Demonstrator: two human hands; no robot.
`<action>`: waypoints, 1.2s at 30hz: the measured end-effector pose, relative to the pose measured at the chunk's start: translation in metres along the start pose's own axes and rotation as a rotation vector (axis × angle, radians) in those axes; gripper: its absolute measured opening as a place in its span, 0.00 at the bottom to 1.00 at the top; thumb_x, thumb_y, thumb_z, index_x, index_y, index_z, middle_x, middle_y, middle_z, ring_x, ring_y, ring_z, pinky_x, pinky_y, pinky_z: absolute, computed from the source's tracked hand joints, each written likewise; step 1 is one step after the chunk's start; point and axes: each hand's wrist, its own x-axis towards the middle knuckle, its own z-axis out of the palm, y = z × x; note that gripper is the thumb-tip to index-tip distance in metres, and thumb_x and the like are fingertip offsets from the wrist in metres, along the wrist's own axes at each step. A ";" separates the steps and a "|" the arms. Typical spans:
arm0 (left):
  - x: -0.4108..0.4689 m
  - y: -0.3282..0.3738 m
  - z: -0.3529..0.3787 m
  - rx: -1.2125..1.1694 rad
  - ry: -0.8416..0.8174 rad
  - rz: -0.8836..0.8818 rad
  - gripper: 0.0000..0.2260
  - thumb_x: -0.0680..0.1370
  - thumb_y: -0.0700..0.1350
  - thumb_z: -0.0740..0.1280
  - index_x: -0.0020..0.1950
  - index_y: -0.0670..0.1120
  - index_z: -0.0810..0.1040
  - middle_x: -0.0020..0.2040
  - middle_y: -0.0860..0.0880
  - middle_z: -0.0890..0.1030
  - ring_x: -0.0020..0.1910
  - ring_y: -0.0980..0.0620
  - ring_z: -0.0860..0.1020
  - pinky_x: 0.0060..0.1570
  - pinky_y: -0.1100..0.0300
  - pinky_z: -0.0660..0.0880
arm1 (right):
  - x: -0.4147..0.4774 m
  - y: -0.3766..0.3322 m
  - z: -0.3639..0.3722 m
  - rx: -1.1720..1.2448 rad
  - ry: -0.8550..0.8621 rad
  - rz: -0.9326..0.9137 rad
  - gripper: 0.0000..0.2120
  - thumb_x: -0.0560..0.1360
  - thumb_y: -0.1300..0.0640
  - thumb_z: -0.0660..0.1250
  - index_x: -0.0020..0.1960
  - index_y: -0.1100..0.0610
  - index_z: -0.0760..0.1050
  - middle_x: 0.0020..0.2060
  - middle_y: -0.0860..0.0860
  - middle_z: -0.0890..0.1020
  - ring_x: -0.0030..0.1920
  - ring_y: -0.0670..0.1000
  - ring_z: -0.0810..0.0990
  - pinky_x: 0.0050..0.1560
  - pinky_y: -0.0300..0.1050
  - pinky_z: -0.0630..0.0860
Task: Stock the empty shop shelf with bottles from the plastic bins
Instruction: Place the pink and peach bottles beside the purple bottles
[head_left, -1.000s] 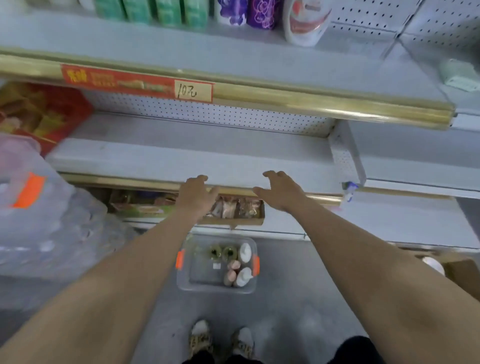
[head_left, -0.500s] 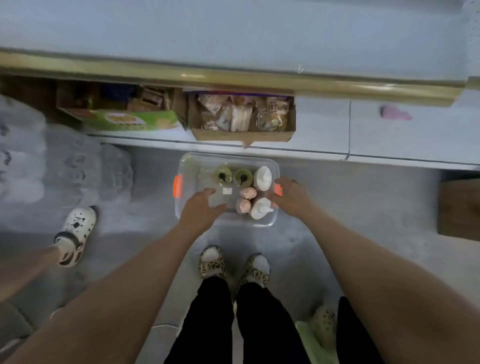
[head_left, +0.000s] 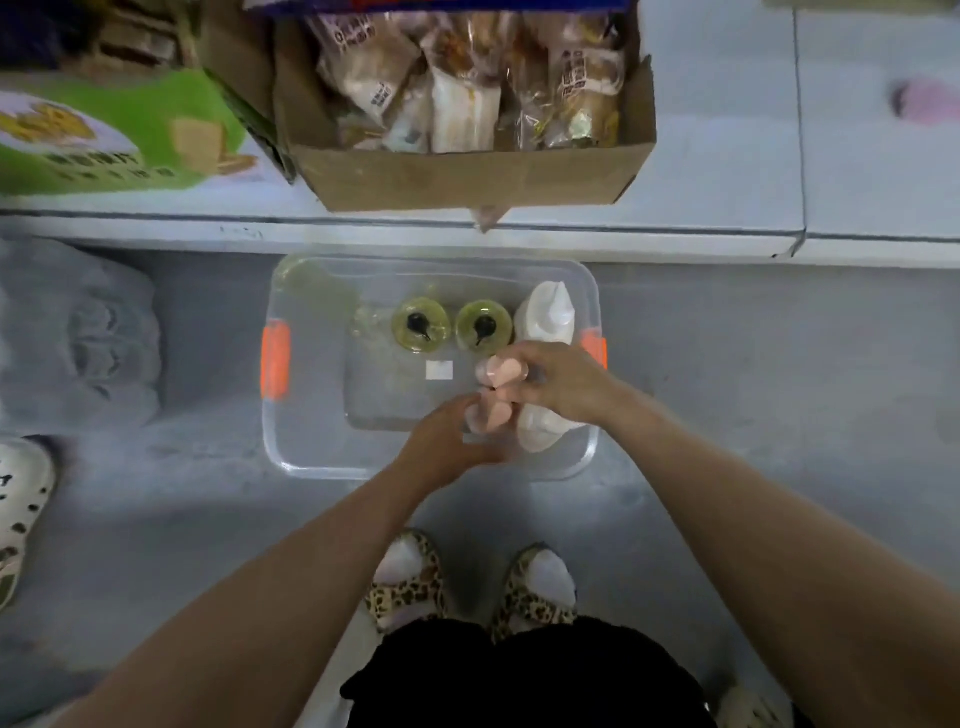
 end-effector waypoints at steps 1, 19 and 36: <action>0.010 -0.006 0.004 -0.026 -0.015 0.006 0.21 0.68 0.51 0.80 0.58 0.57 0.77 0.54 0.59 0.77 0.49 0.62 0.75 0.48 0.65 0.69 | 0.007 0.005 0.004 0.012 -0.004 -0.021 0.26 0.74 0.46 0.73 0.70 0.47 0.73 0.64 0.46 0.79 0.62 0.48 0.77 0.67 0.49 0.72; 0.054 -0.106 -0.068 -0.550 0.030 0.036 0.20 0.65 0.49 0.78 0.56 0.51 0.83 0.53 0.54 0.86 0.54 0.59 0.82 0.57 0.63 0.74 | 0.061 -0.014 0.021 -0.070 0.253 -0.271 0.11 0.73 0.49 0.75 0.54 0.49 0.85 0.47 0.45 0.87 0.46 0.44 0.81 0.48 0.36 0.75; 0.033 -0.069 -0.110 -0.950 0.258 -0.071 0.30 0.73 0.70 0.58 0.52 0.46 0.86 0.54 0.40 0.85 0.53 0.43 0.84 0.56 0.46 0.79 | 0.084 -0.051 0.022 0.502 0.149 -0.236 0.04 0.77 0.51 0.72 0.51 0.49 0.80 0.45 0.45 0.87 0.45 0.43 0.84 0.45 0.37 0.80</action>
